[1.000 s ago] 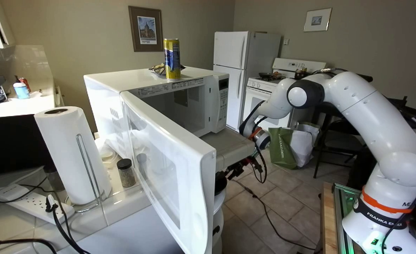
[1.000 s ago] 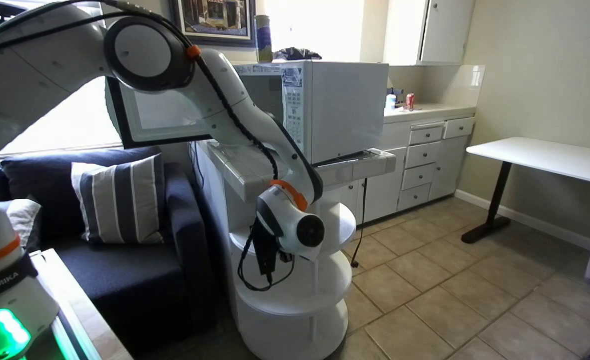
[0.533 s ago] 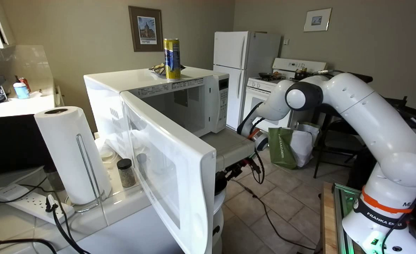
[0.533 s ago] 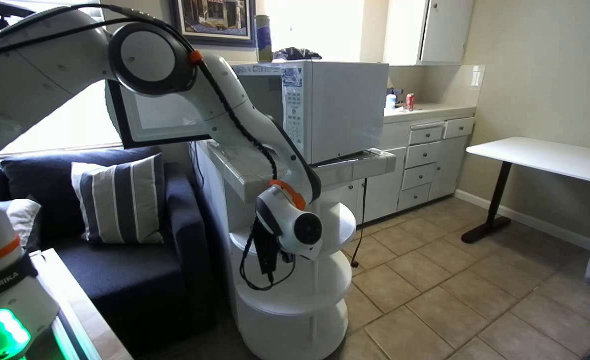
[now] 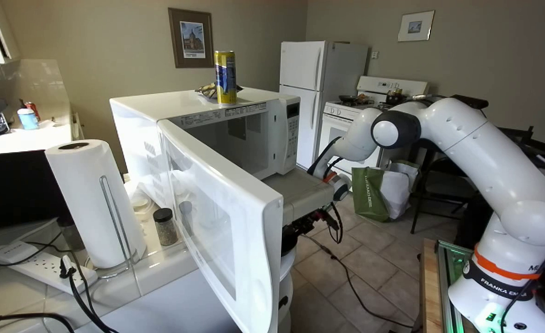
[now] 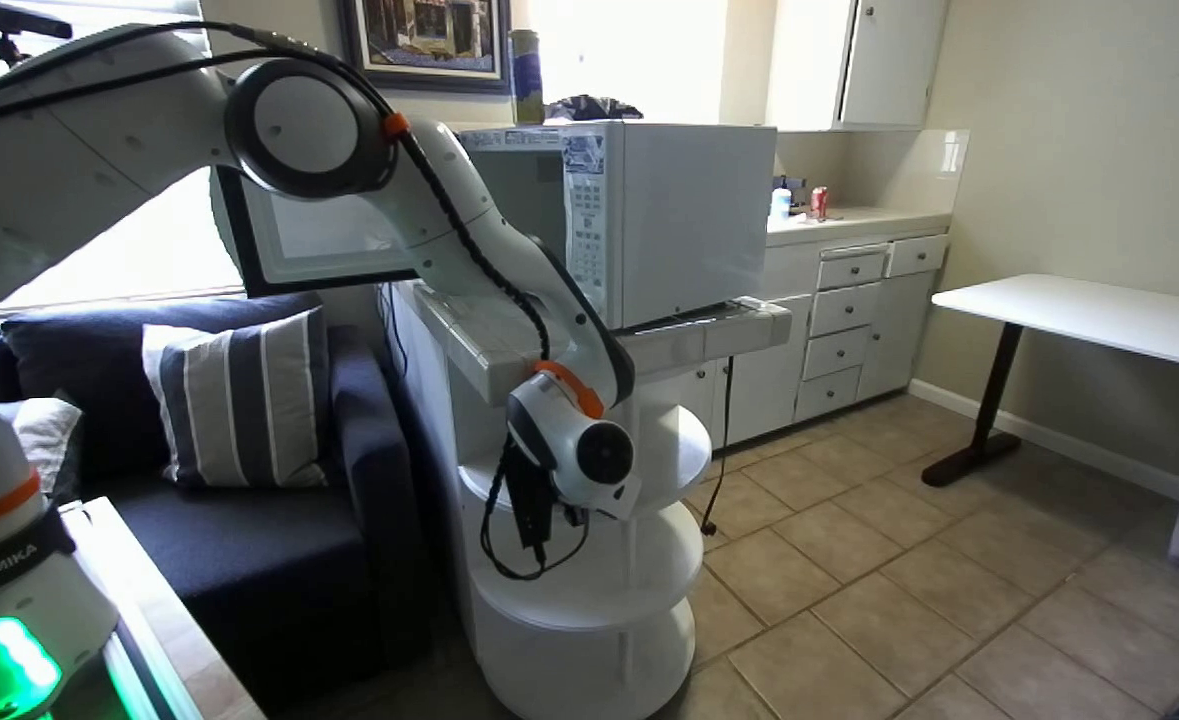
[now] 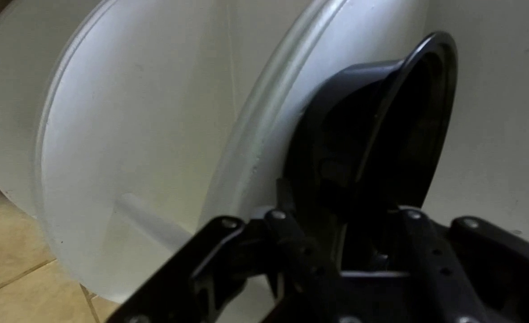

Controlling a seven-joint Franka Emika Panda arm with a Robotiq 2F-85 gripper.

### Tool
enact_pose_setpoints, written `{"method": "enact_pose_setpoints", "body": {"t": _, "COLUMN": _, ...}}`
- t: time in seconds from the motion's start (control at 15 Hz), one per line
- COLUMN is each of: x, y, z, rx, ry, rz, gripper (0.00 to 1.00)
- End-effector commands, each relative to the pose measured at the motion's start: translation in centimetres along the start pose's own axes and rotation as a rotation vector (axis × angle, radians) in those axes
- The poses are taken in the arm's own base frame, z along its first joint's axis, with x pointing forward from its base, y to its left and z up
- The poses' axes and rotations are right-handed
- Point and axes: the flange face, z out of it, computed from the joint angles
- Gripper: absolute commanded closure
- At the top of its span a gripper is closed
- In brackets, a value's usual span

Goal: Put the black bowl in the microwave.

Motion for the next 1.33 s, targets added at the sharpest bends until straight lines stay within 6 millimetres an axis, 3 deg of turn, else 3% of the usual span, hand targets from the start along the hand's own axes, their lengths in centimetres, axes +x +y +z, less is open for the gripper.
{"method": "enact_pose_setpoints", "body": {"t": 0.0, "x": -0.2, "y": 0.3, "z": 1.3, "rx": -0.027, "ry": 0.018, "rz": -0.023, "gripper": 0.78}}
{"method": "enact_pose_setpoints", "body": {"t": 0.27, "x": -0.2, "y": 0.4, "z": 0.9, "rx": -0.035, "ry": 0.028, "rz": -0.035, "gripper": 1.0}}
{"method": "enact_pose_setpoints", "body": {"t": 0.6, "x": 0.0, "y": 0.5, "z": -1.0, "rx": -0.031, "ry": 0.04, "rz": -0.017, "gripper": 0.98}}
{"method": "enact_pose_setpoints", "body": {"t": 0.87, "x": 0.3, "y": 0.7, "z": -5.8, "rx": -0.039, "ry": 0.064, "rz": -0.001, "gripper": 0.98}}
{"method": "enact_pose_setpoints", "body": {"t": 1.27, "x": -0.2, "y": 1.6, "z": -15.9, "rx": -0.144, "ry": 0.036, "rz": -0.009, "gripper": 0.98}}
